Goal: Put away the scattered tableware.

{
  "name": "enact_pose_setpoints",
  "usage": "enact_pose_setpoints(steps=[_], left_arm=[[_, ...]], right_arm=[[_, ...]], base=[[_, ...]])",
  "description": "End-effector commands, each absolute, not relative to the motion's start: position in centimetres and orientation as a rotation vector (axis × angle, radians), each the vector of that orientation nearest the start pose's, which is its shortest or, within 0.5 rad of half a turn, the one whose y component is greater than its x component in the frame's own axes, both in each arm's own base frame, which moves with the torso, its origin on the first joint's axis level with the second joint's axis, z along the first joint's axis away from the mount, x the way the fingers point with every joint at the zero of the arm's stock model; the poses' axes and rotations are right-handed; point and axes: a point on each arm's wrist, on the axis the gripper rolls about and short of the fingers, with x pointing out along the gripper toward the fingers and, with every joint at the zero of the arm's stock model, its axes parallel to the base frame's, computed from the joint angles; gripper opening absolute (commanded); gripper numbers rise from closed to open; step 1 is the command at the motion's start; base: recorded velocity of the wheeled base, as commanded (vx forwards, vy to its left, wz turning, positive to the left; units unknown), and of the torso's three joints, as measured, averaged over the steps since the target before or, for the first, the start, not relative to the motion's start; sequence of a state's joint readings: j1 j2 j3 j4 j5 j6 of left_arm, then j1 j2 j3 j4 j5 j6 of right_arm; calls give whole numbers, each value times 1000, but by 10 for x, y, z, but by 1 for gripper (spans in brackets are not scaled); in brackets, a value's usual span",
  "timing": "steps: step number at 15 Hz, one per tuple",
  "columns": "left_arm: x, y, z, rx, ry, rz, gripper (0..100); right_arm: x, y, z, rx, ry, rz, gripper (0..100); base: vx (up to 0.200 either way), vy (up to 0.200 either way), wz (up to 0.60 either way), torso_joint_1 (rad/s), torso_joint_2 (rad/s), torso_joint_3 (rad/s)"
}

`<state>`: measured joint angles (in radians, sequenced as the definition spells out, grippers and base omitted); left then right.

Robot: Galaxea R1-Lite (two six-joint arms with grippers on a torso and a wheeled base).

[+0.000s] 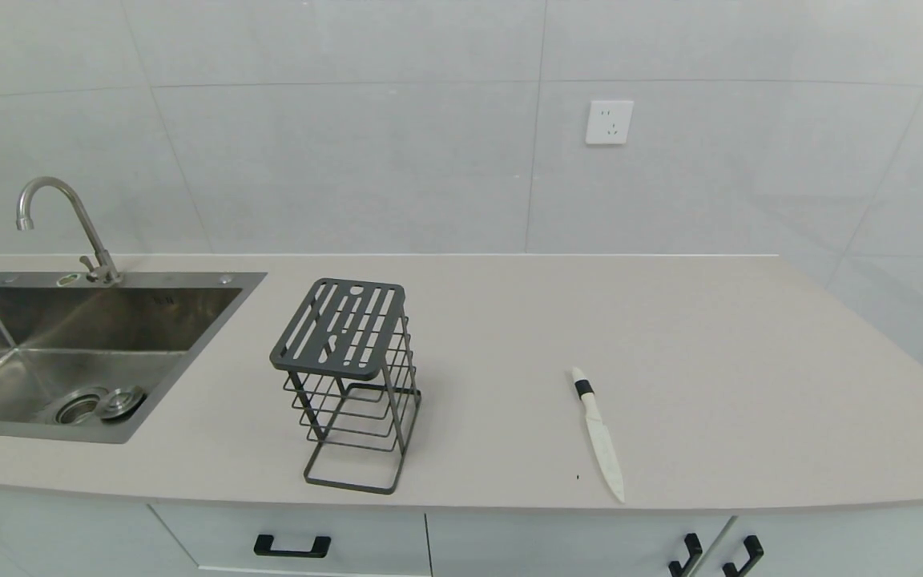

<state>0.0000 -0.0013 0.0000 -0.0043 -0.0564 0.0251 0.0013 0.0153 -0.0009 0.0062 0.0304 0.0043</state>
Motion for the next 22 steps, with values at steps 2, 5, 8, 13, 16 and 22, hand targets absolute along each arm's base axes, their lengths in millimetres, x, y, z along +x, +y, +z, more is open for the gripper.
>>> enact_pose_setpoints(steps=[2, 5, 8, 13, 16, 22], left_arm=[[-23, -1, 76, 25, -4, -57, 100], [-23, -1, 76, 25, -5, -58, 100], [-23, -1, 76, 25, -5, -57, 100], [-23, -1, 76, 23, -5, -57, 100], [-23, -1, 76, 23, -5, -57, 100], [-23, -1, 76, 23, -5, -57, 100]], right_arm=[[-22, 1, 76, 5, 20, 32, 100], [-22, 1, 75, 5, 22, 32, 100], [-22, 1, 75, 5, 22, 32, 100], [-22, 1, 75, 5, 22, 32, 100], [-22, 1, 76, 5, 20, 34, 100], [-22, 1, 76, 5, 20, 32, 100]], base=[[0, 0, 0, 0, 0, 0], [133, 0, 0, 2, 0, 0], [0, 0, 0, 0, 0, 0], [0, 0, 0, 0, 0, 0], [0, 0, 0, 0, 0, 0], [0, 0, 0, 73, -148, -74]])
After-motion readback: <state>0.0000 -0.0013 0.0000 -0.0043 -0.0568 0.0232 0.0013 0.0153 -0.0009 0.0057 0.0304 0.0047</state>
